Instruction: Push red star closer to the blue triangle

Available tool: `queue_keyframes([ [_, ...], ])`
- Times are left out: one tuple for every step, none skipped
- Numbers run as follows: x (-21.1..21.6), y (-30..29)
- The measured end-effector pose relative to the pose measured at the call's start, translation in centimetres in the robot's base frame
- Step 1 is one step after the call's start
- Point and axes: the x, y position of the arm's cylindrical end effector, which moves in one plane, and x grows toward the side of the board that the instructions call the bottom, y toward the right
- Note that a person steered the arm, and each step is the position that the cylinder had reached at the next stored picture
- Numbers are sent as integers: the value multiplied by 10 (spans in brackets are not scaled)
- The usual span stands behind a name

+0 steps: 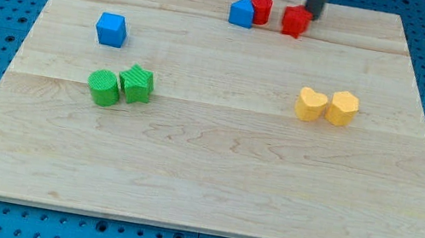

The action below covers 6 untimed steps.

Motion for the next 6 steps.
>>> queue_keyframes([
  [0,-24],
  [-1,45],
  [21,86],
  [45,48],
  [45,-2],
  [45,-13],
])
